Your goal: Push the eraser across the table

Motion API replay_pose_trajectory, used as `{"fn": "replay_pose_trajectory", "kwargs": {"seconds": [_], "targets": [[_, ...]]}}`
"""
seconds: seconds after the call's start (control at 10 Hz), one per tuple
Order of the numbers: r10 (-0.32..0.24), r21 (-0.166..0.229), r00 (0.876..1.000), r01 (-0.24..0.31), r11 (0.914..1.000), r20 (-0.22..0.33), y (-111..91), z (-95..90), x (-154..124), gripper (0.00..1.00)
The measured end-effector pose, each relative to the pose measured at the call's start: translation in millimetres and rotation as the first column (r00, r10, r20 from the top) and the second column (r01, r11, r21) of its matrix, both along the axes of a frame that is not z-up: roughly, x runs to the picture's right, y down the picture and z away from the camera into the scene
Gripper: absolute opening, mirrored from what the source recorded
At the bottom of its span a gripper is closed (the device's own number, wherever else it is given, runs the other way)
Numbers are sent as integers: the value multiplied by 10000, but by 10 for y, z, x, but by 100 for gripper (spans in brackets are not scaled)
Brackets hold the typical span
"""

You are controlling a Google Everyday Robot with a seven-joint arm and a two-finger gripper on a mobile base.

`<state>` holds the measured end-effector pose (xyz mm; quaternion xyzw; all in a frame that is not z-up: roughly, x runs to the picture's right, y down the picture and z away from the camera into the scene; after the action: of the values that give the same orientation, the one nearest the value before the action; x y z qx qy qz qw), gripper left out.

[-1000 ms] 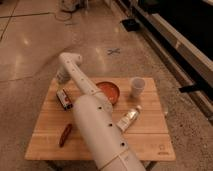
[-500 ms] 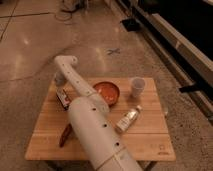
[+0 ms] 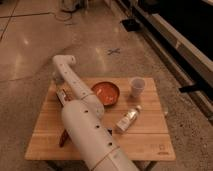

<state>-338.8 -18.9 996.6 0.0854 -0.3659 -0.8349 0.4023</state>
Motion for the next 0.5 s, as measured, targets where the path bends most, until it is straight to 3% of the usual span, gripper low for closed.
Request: {"fn": "replay_pose_trajectory", "kwargs": {"seconds": [0.5], "targets": [[-109, 88, 9999, 109, 9999, -65, 2, 35, -18, 0]]}}
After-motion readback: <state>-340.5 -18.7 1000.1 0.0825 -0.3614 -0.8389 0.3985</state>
